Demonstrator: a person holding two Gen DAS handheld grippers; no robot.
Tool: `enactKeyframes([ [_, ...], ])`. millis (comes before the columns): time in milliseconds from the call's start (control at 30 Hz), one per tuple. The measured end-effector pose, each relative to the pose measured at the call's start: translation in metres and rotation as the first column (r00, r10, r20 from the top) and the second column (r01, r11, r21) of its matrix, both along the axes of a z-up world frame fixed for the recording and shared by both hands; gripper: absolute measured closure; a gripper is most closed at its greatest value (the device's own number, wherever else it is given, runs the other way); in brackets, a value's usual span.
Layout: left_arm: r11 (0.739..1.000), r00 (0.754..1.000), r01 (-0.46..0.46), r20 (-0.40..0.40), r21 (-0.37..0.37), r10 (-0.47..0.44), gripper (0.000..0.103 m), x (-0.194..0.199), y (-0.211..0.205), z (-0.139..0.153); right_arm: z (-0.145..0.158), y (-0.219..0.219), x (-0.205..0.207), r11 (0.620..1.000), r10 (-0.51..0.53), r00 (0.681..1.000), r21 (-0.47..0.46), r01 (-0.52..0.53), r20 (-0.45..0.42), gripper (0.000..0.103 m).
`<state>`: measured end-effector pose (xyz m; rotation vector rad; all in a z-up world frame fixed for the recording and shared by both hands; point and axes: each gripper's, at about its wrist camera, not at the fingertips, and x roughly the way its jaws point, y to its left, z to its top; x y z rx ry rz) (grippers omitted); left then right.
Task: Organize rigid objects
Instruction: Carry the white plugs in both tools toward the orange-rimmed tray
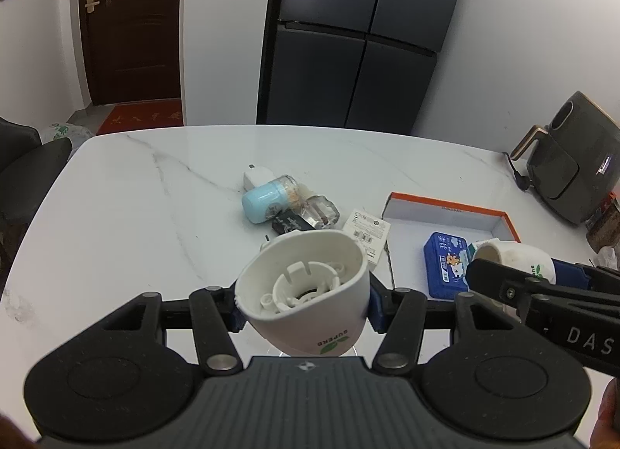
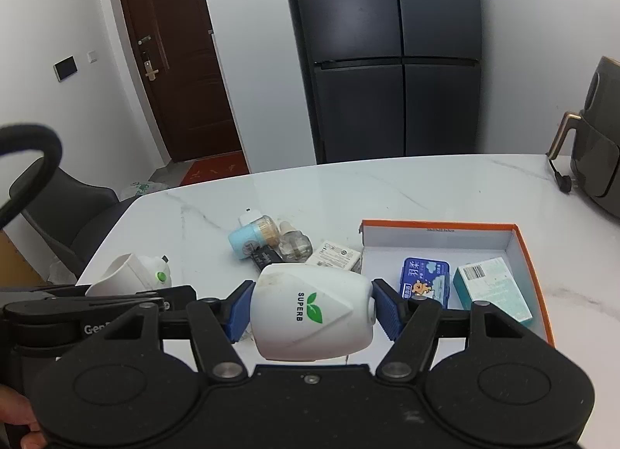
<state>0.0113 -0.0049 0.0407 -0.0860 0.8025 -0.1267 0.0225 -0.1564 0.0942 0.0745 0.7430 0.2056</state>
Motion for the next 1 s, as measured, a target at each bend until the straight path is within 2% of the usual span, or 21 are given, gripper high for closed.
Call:
enactKeyframes([
  [1000, 0.993, 0.994, 0.111, -0.022, 0.035, -0.110, 0.046, -0.003, -0.064, -0.012, -0.006, -0.064, -0.013, 0.992, -0.124, 0.992, 0.037, 0.124, -0.008, 0.025],
])
